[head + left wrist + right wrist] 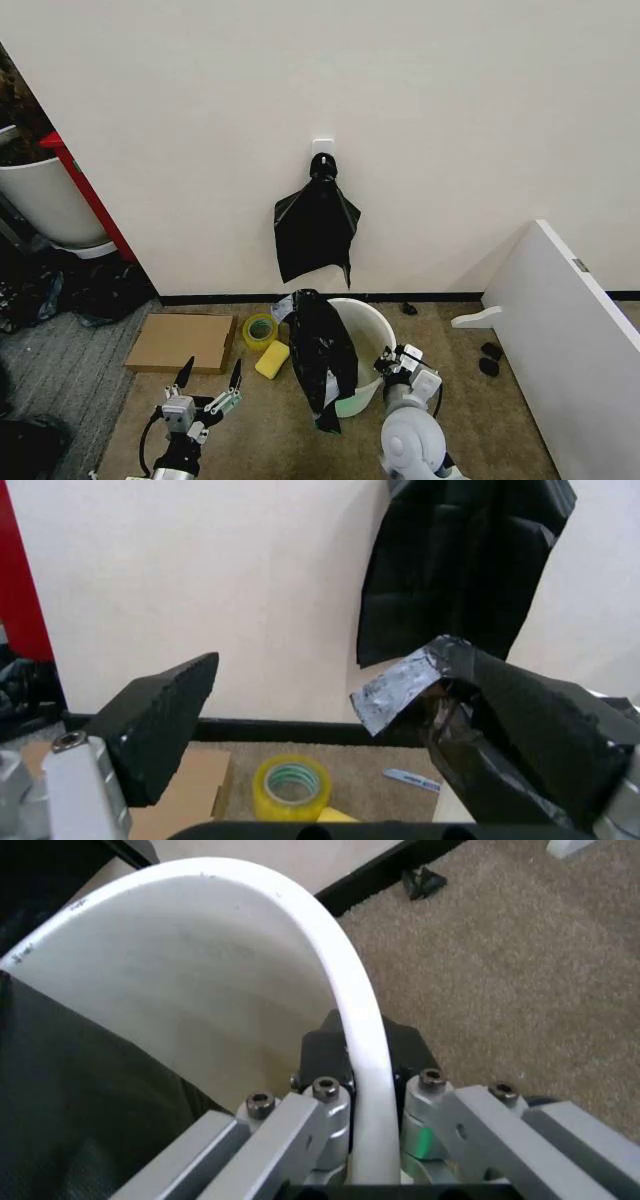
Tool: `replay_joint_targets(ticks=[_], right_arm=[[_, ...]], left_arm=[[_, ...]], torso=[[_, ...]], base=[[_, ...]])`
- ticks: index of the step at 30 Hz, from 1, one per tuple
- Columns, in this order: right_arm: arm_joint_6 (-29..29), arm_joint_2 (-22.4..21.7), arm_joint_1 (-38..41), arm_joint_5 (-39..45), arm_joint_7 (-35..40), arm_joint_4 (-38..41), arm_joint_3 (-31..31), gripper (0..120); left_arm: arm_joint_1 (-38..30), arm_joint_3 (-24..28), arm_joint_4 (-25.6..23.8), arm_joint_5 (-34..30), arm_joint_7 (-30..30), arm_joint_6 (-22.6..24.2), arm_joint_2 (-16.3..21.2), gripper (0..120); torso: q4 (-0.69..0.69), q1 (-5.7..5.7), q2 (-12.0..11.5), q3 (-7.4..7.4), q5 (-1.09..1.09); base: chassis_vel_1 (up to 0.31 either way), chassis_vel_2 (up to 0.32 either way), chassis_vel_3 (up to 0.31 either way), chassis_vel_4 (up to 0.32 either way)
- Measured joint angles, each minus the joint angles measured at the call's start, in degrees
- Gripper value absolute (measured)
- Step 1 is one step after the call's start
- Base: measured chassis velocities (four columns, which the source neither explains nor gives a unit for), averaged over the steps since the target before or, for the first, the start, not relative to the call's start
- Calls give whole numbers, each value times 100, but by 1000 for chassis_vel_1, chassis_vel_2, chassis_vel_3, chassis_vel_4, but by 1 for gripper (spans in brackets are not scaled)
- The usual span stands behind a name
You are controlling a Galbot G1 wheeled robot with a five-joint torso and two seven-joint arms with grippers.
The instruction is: Place the garbage bag over the trash bin.
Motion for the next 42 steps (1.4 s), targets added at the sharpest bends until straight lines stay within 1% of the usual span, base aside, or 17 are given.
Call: replay_joint_targets(ticks=[3, 5, 12, 15, 17, 18, 19, 20, 22, 25, 26, 27, 30, 32, 34, 36, 42], right_arm=[[23, -75, -98, -148, -137, 99, 3, 19], [26, -93, -115, -189, -161, 131, 8, 22], [59, -338, -417, -717, -291, 606, 269, 52], [122, -460, -608, -1085, -495, 863, 391, 58], [279, -664, -810, -1461, -997, 1160, 500, 68], [350, -793, -914, -1486, -1385, 1314, 547, 71], [350, -793, -914, -1486, -1385, 1314, 547, 71], [374, -928, -1012, -1432, -1834, 1476, 587, 77], [249, -1296, -1188, -1293, -2979, 1856, 617, 84], [-165, -1644, -1052, -1650, -3836, 2070, 412, 97], [-391, -1739, -931, -1696, -3975, 2117, 288, 98], [-391, -1739, -931, -1696, -3975, 2117, 288, 98], [-1126, -1871, -485, -1469, -4030, 2128, -131, 100], [-1349, -1853, -206, -1472, -3953, 1965, -377, 100], [-1412, -1835, -120, -1525, -3922, 1894, -462, 100], [-1581, -1732, 207, -1852, -3812, 1564, -810, 100], [-1406, -1580, 541, -2129, -3651, 1024, -1153, 98]], left_arm=[[15, 14, -9, 7, -4, -10, -17, 100], [15, 17, -11, 9, -4, -11, -16, 100], [-3, 65, -12, 30, -4, -17, -14, 100], [2, 95, -13, 50, -4, -17, -14, 100], [10, 148, -12, 82, -7, -13, -13, 100], [11, 173, -12, 102, -10, -8, -11, 100], [11, 173, -12, 102, -10, -8, -11, 100], [8, 198, -10, 122, -13, -2, -10, 100], [-12, 273, -3, 186, -17, 33, -10, 100], [-20, 356, -14, 253, -19, 71, -16, 100], [-19, 381, -20, 288, -19, 77, -17, 100], [-19, 381, -20, 288, -19, 77, -17, 100], [9, 425, -23, 399, -20, 72, -44, 100], [57, 430, -23, 433, -20, 50, -71, 100], [79, 430, -23, 437, -21, 44, -80, 100], [138, 423, -23, 456, -21, 6, -108, 100], [137, 419, -23, 454, -18, -17, -138, 100]], torso=[[0, 0, 0, 0, 1], [0, 0, 0, 0, 1], [1, 0, -1, 0, 2], [0, 0, -1, 0, 4], [0, 0, -1, 0, 2], [0, 0, -1, 0, 3], [0, 0, -1, 0, 3], [-1, 0, -1, 0, 3], [-1, 0, 0, 0, 0], [0, 0, -1, 0, 2], [0, 0, -1, 0, 2], [0, 0, -1, 0, 2], [0, 0, -1, 0, 1], [1, 0, -1, 0, 2], [1, 0, -1, 1, 2], [1, 0, -1, 1, 3], [1, 1, -1, 1, 2]], base=[[0, 0, 0, 0], [0, 0, 0, 0], [0, 0, 0, 0], [0, 0, 0, 0], [0, 0, 0, 0], [0, 0, 0, 0], [0, 0, 0, 0], [0, 0, 0, 0], [0, 0, 0, 0], [0, 0, 0, 0], [0, 0, 0, 0], [0, 0, 0, 0], [0, 0, 0, 0], [0, 0, 0, 0], [0, 0, 0, 0], [0, 0, 0, 0], [0, 0, 0, 0]])
